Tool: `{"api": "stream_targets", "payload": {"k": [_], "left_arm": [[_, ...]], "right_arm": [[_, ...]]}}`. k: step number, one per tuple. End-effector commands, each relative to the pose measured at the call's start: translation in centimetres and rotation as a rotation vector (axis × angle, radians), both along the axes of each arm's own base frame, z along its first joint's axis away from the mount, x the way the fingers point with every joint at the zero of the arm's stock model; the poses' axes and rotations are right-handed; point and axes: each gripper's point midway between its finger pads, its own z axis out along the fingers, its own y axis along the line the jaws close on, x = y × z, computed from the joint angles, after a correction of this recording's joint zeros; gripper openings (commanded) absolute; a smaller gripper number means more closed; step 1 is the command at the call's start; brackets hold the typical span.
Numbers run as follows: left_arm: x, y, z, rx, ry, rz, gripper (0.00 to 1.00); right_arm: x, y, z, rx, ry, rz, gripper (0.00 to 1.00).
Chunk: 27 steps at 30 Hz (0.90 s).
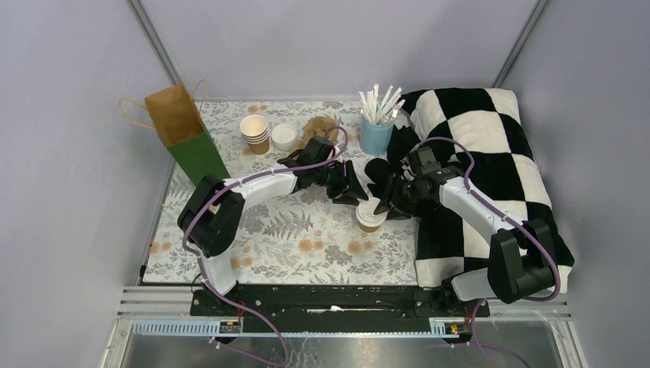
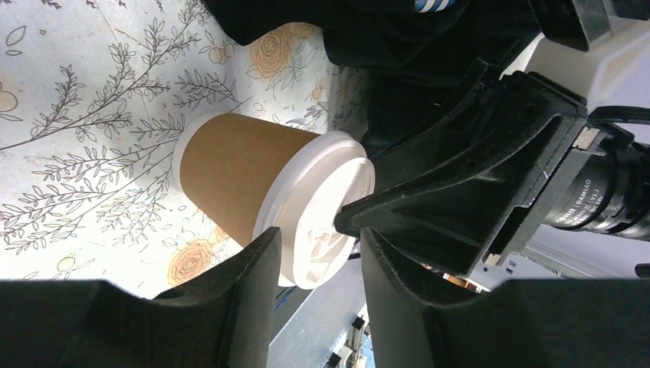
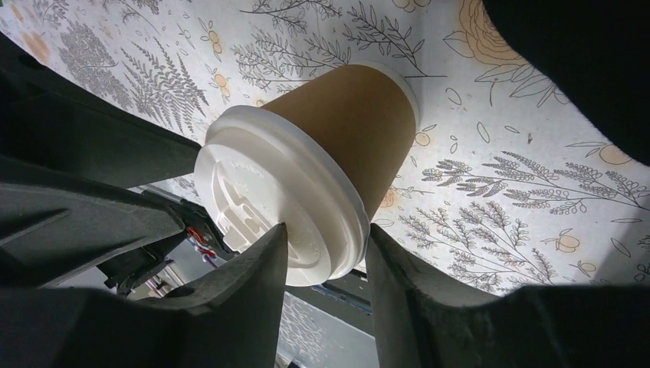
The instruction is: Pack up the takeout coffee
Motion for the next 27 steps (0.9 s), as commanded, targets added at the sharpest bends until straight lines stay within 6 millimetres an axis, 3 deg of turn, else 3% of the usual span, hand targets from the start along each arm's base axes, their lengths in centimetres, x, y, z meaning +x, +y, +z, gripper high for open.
{"api": "stream_targets", "payload": {"k": [1,4,9,11,14,27], "left_arm": [[-0.1,-0.8,1.6,-0.029,-0.061,-0.019,0.47],[0.0,-0.6,2.1,-0.023,-0.074,-0.012,0.48],[0.0,0.6,3.0,0.037,-0.117,0.014,0.62],[-0.1,0.9,2.9,0.051,-0.115,0.019,0.71],[-0.7,1.0,2.1,0.057,-0.087,0.010,0.75],[-1.8,1.5,-2.2,0.131,-0.043,-0.031,0.53]], "right_arm": [[0.4,-0.4,-0.3,-0.004,-0.049,0.014,0.47],[0.1,-0.9,-1.0,-0.024,-0.057,0.031,0.46],[0.3,-1.1,-0.9,-0.030,-0.090,0.042,0.46],[0.4,-1.0,-1.0,-0.030,-0.093,0.049,0.46],[0.5,-0.8,-0.9,-0.014,-0.097,0.056,0.47],[0.4,-0.5,0.5,0.015,-0.112,0.092,0.61]]}}
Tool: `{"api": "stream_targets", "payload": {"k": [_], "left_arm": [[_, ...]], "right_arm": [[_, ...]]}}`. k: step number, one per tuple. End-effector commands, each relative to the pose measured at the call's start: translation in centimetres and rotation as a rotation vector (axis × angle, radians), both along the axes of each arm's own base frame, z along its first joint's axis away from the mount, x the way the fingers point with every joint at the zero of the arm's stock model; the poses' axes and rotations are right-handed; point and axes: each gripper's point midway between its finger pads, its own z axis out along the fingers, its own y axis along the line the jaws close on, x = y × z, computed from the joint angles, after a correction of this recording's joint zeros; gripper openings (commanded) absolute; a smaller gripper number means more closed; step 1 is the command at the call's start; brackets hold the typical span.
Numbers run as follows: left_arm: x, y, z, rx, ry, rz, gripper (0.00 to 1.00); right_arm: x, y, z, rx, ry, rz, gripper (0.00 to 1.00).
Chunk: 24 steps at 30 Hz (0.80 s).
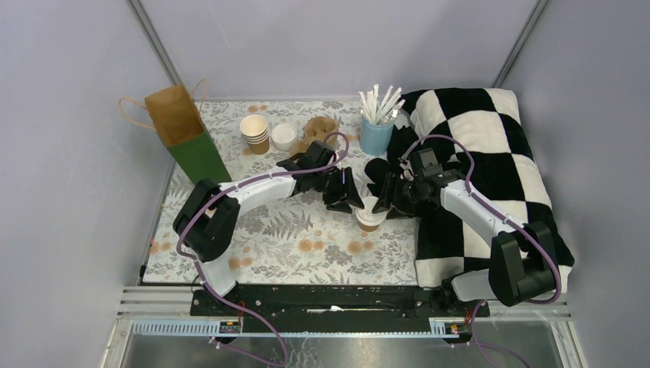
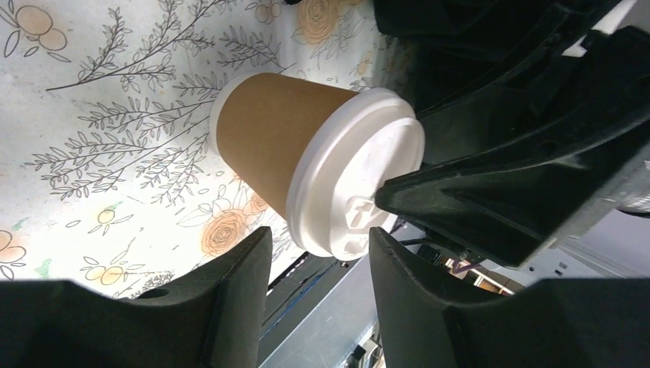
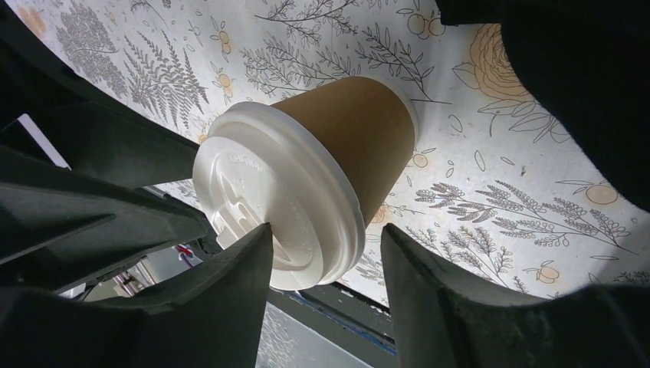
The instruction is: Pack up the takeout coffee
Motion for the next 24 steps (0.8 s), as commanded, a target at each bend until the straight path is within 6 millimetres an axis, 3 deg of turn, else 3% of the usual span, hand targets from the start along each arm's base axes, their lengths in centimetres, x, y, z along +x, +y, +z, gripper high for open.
{"api": "stream_targets", "payload": {"k": [1,5,9,12,17,24], "left_arm": [[0.0,0.1,-1.5,0.034,-0.024,-0.010,0.52],[0.0,0.2,-2.0,0.040,-0.022,-0.009,0.51],[0.1,0.1,-1.9,0.036,-0.027,-0.009,0.50],[0.2,0.0,-1.8,0.034,-0.028,-0.006,0.49],[0.2,-0.2,-1.8,0.027,-0.020,-0.006,0.48],[-0.1,-0.1,-2.1,0.032,-0.006,0.004,0.45]], "right_arm": [[-0.1,-0.4,1.2,0.010,-0.027,0.020,0.64],[-0.8,-0.8,2.4,0.049,-0.045,0.018,0.79],[-2.2,-1.1,2.6,0.091,-0.033,0.010,0.81],[-3.2,-1.0,2.4,0.116,-0.035,0.019,0.76],[-4.1,-0.7,2.2,0.162,-0.062,0.016,0.58],[-4.0,0.1,1.0,0.230,-0.044,-0.026,0.52]]}}
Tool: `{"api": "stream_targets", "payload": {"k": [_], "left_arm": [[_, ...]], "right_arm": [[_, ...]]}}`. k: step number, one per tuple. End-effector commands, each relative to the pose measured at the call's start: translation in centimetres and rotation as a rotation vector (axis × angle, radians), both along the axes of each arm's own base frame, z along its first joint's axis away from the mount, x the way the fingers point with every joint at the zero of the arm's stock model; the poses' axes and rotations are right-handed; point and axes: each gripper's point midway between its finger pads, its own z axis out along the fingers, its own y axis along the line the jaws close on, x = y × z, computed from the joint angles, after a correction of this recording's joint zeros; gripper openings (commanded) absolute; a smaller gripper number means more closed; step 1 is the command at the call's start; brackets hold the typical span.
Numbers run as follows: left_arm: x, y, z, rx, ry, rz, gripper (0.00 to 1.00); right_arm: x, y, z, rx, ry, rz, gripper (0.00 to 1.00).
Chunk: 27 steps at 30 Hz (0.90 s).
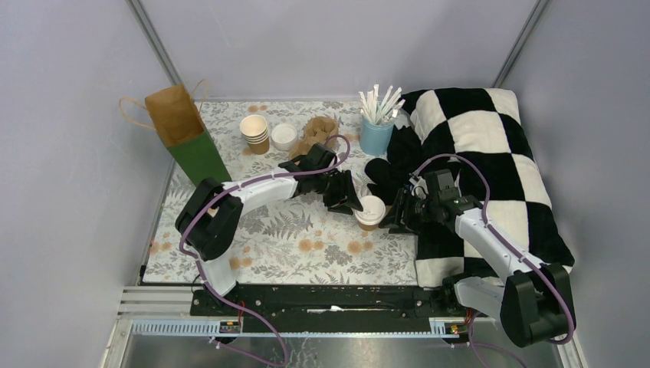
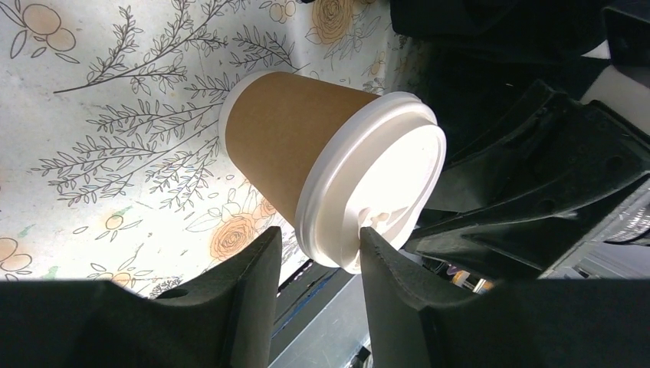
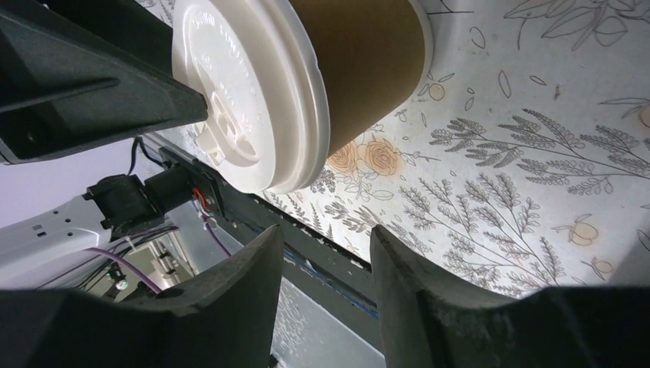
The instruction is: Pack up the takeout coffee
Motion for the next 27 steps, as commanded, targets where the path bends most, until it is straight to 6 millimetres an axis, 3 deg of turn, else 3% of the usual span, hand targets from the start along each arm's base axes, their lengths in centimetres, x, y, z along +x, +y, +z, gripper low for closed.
{"api": "stream_targets", "payload": {"k": [1,7,13,27], "left_arm": [[0.1,-0.2,-0.5,0.006,-0.007,0.014,0.45],[-0.3,-0.9,-0.5,-0.004,0.013,0.031,0.43],[-0.4,-0.9,-0.9,0.006,0.024,0.037,0.42],[-0.1,-1.0,-1.0,0.012,0.025,0.049,0.41]], "right_arm": [[1.2,1.5,0.6,0.121,-0.032,-0.038,0.52],[2.3,1.8,0.3,0.183,-0.011,-0.172,0.51],[2.3,1.5,-0.6,0.186,0.016,-0.243,0.49],[2.8,1.4,0.4,0.206,-0.003,-0.287,0.54]]}}
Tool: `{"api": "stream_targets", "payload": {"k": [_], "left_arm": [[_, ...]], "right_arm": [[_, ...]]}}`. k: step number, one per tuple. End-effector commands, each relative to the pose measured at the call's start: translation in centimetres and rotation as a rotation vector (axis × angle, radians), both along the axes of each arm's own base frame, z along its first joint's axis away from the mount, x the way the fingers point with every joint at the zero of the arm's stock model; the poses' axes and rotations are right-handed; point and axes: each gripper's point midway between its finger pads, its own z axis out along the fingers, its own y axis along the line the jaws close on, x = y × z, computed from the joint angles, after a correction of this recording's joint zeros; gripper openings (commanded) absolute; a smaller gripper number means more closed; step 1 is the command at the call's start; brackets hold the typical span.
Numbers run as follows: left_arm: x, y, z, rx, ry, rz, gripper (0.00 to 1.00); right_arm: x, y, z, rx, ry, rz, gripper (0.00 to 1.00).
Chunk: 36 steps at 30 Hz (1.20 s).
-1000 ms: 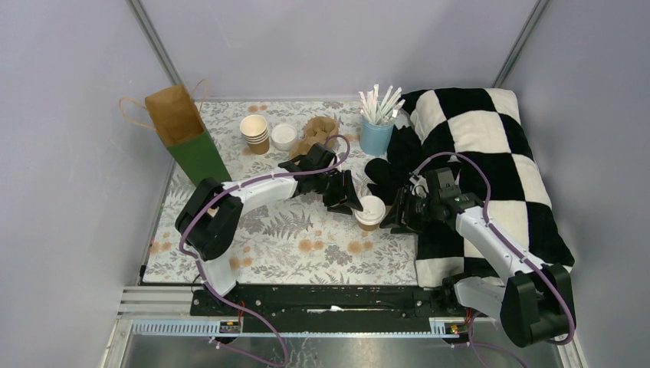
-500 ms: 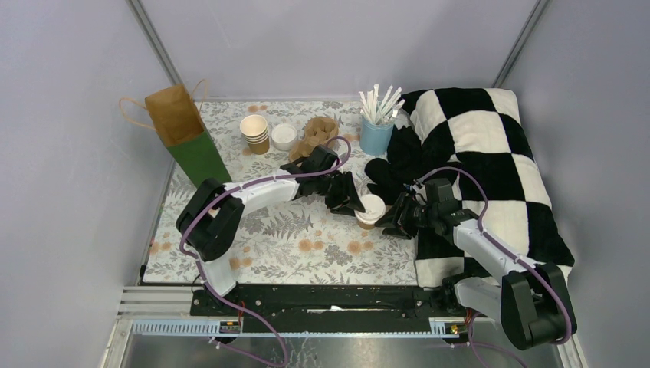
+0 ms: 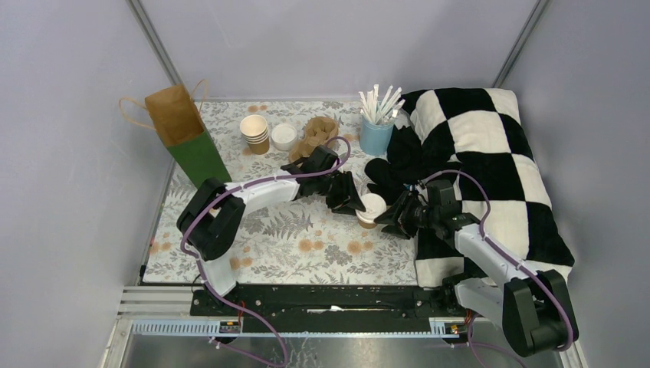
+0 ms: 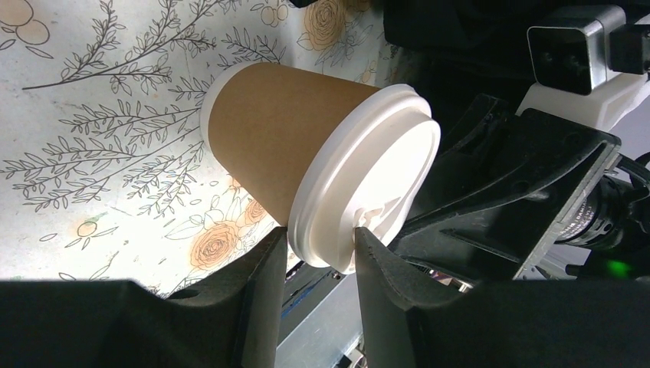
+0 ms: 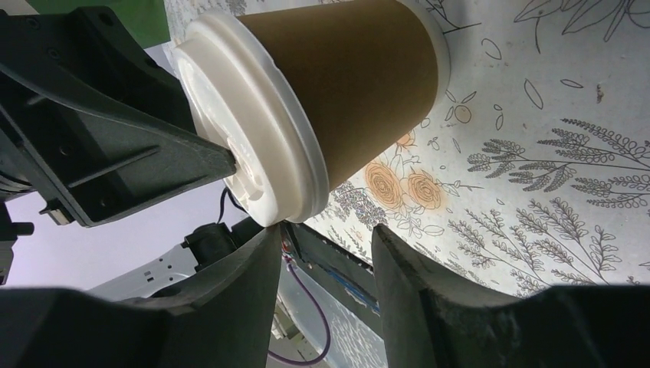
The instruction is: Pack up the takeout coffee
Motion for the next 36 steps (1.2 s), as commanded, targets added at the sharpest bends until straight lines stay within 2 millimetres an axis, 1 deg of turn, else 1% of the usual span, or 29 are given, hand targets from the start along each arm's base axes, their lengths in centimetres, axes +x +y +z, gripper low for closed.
{"api": "stream_targets", "payload": {"k": [1,7,8,10,11,16,19,20,22,27,29,30,33,36], "left_arm": [[0.1,-0.1,-0.9,0.023,-0.007,0.000,0.41],[0.2,-0.2,-1.1,0.029,-0.001,-0.003,0.41],[0.2,-0.2,-1.1,0.031,-0.003,-0.006,0.41],[0.2,-0.1,-1.3,0.036,0.001,-0.004,0.41],[0.2,-0.1,-1.4,0.037,-0.001,-0.004,0.41],[0.5,0.2,-1.9,0.048,0.001,-0.002,0.41],[1.0,0.4,-2.0,0.050,-0.002,0.002,0.41],[1.2,0.4,-1.9,0.051,-0.007,0.000,0.41],[1.6,0.3,-1.5,0.059,-0.025,-0.008,0.41],[2.5,-0.5,0.4,0.042,-0.063,-0.038,0.44],[2.8,-0.6,1.0,0.042,-0.078,-0.044,0.46],[3.0,-0.7,1.3,0.039,-0.082,-0.048,0.48],[3.3,-0.8,2.7,0.020,-0.098,-0.053,0.51],[3.7,-0.4,3.6,0.016,-0.107,-0.044,0.57]], "right_arm": [[1.5,-0.1,1.2,0.001,-0.066,-0.040,0.54],[1.9,-0.1,-0.2,-0.009,-0.028,-0.050,0.52],[2.4,-0.1,-0.1,-0.009,-0.048,-0.056,0.51],[2.5,-0.4,-1.0,-0.036,-0.026,-0.070,0.46],[2.0,-0.7,-1.8,-0.063,0.011,-0.073,0.46],[0.6,-1.8,-4.7,-0.144,0.103,-0.073,0.45],[0.1,-2.1,-5.8,-0.186,0.146,-0.040,0.46],[0.1,-2.0,-5.7,-0.191,0.145,-0.016,0.46],[0.4,-2.0,-4.7,-0.208,0.116,0.023,0.47],[0.9,-1.5,0.4,-0.203,0.004,0.134,0.61],[1.0,-1.9,1.7,-0.231,-0.027,0.149,0.65],[1.1,-2.1,2.3,-0.235,-0.040,0.155,0.65],[2.1,-2.7,3.8,-0.252,-0.080,0.160,0.66],[3.8,-3.4,4.6,-0.240,-0.115,0.143,0.68]]}}
